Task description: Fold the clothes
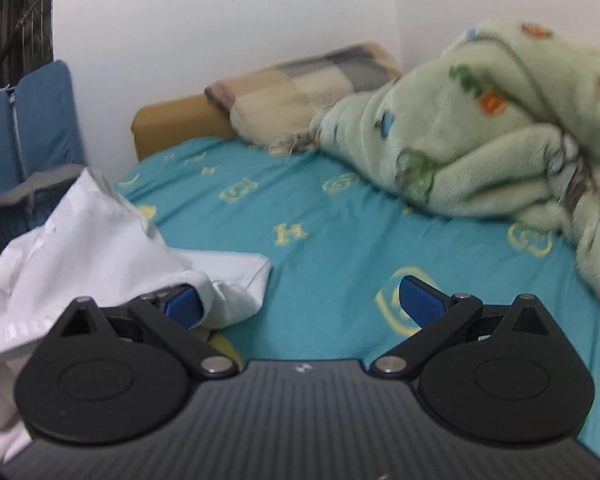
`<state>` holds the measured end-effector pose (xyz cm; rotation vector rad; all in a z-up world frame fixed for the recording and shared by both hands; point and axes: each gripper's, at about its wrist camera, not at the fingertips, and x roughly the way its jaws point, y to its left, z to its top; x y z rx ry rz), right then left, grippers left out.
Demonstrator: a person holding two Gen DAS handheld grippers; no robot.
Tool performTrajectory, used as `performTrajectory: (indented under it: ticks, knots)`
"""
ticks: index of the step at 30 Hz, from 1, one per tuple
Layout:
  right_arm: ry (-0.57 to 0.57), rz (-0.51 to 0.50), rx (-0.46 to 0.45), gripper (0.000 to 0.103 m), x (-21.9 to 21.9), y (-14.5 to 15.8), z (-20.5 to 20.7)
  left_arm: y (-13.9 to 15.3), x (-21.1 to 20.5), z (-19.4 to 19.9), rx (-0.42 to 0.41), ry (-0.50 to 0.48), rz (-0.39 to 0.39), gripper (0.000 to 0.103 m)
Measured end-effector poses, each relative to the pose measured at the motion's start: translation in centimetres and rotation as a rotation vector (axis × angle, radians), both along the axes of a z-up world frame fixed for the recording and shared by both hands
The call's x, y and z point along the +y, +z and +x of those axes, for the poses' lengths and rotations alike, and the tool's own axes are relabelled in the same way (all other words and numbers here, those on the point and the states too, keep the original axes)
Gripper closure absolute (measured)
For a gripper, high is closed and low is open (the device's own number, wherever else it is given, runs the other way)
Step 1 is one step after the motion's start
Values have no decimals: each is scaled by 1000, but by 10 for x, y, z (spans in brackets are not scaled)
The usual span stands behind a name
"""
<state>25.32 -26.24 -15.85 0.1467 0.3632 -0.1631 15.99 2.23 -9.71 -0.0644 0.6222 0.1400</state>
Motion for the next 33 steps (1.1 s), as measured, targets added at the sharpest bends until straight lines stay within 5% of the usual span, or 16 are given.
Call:
performTrajectory:
  ticks: [6, 12, 17, 22, 24, 33]
  knots:
    - [-25, -95, -341, 0, 15, 78, -42, 7, 6, -2, -65, -25, -97, 12]
    - [-29, -160, -470, 0, 27, 110, -78, 9, -3, -4, -92, -132, -161, 8]
    - [-32, -177, -487, 0, 25, 113, -89, -2, -10, 3, -40, -148, -178, 8]
    - [-98, -204, -480, 0, 20, 111, -92, -1, 18, -6, -69, -23, -285, 6]
    - [-117, -219, -440, 0, 18, 104, -88, 7, 29, -15, -121, 30, -317, 5]
    - [-143, -162, -164, 0, 9, 73, -99, 25, 36, -49, -186, 123, -211, 4]
